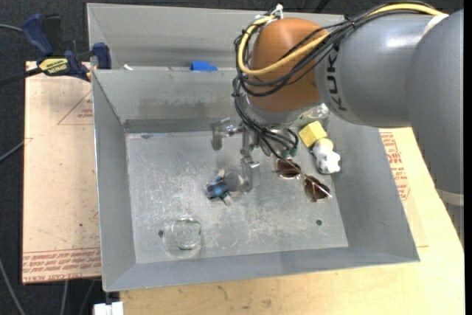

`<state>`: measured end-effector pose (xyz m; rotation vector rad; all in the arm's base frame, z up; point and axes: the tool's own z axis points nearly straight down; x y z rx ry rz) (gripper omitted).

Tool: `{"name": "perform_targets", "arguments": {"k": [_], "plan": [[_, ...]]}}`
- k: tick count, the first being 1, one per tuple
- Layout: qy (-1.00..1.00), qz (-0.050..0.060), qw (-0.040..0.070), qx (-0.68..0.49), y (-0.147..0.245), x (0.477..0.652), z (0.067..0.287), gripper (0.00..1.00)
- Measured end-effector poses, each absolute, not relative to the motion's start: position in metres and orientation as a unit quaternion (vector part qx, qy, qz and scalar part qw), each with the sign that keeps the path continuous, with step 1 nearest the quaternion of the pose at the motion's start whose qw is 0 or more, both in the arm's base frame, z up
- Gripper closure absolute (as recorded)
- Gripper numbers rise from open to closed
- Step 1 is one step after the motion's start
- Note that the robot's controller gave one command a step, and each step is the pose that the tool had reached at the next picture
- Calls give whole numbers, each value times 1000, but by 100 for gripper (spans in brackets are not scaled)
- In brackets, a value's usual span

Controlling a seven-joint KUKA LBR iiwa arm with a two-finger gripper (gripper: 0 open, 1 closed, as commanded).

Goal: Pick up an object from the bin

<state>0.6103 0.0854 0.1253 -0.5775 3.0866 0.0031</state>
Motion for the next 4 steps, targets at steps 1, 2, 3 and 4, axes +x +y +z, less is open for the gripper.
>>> {"name": "perform_targets", "arguments": {"k": [1, 2, 3, 4], "plan": [[976, -1, 1, -218, 80, 629, 137, 0], [959, 0, 4, -283, 84, 616, 94, 0], [945, 1, 0, -328, 85, 582, 71, 0], [930, 1, 2, -369, 71, 619, 82, 100]]}}
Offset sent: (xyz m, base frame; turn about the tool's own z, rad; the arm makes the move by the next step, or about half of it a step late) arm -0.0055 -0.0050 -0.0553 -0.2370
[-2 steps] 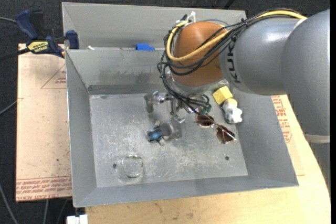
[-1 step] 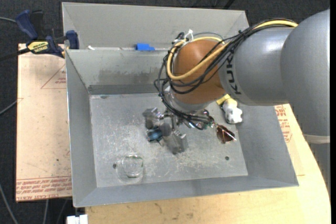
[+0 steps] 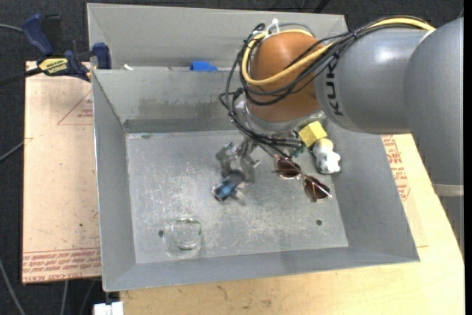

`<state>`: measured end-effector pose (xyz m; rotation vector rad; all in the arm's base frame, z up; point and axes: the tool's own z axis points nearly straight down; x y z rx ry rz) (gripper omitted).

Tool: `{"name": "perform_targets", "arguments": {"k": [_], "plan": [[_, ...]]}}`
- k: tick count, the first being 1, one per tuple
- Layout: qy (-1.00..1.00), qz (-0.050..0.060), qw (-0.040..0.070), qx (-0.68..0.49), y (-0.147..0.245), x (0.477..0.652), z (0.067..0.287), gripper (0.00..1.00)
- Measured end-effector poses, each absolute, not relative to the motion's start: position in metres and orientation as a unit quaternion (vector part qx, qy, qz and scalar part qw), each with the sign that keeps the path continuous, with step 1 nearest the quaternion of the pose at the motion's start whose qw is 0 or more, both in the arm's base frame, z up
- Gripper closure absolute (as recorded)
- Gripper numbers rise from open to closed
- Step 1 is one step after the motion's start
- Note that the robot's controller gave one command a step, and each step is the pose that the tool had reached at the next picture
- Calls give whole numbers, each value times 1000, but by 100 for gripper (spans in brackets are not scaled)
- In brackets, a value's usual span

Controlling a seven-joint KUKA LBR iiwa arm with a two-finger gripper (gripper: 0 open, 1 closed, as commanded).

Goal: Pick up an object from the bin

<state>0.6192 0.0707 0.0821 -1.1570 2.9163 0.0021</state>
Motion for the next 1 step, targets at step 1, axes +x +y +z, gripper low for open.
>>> {"name": "perform_targets", "arguments": {"k": [1], "plan": [[929, 1, 2, -369, 71, 619, 82, 100]]}}
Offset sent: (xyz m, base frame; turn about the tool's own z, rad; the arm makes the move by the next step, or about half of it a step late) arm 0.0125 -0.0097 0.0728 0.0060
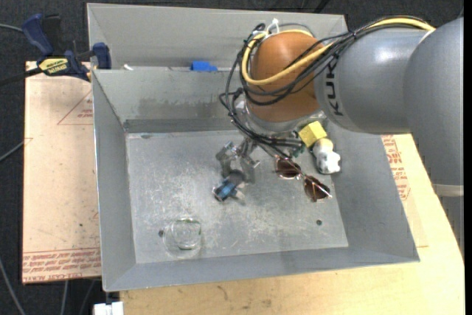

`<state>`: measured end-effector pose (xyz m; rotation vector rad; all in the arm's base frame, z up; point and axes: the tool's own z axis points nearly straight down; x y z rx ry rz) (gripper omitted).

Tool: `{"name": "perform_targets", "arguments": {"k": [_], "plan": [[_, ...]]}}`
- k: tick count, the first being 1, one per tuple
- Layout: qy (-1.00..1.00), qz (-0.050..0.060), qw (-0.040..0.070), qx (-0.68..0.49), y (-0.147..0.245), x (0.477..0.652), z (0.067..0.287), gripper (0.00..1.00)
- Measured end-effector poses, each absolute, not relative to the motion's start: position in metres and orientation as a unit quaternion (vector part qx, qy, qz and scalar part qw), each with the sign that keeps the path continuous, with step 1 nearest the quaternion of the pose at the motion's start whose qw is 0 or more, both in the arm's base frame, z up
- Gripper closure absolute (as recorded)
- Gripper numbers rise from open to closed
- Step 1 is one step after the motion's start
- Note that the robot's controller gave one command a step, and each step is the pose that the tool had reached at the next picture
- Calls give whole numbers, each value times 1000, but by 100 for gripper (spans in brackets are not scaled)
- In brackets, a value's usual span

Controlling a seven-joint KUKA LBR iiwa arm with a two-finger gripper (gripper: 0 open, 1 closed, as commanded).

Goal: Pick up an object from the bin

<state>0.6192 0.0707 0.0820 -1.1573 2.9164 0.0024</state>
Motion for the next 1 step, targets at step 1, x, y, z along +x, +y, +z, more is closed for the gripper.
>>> {"name": "perform_targets", "arguments": {"k": [1], "plan": [[931, 2, -1, -366, 65, 627, 130, 100]]}}
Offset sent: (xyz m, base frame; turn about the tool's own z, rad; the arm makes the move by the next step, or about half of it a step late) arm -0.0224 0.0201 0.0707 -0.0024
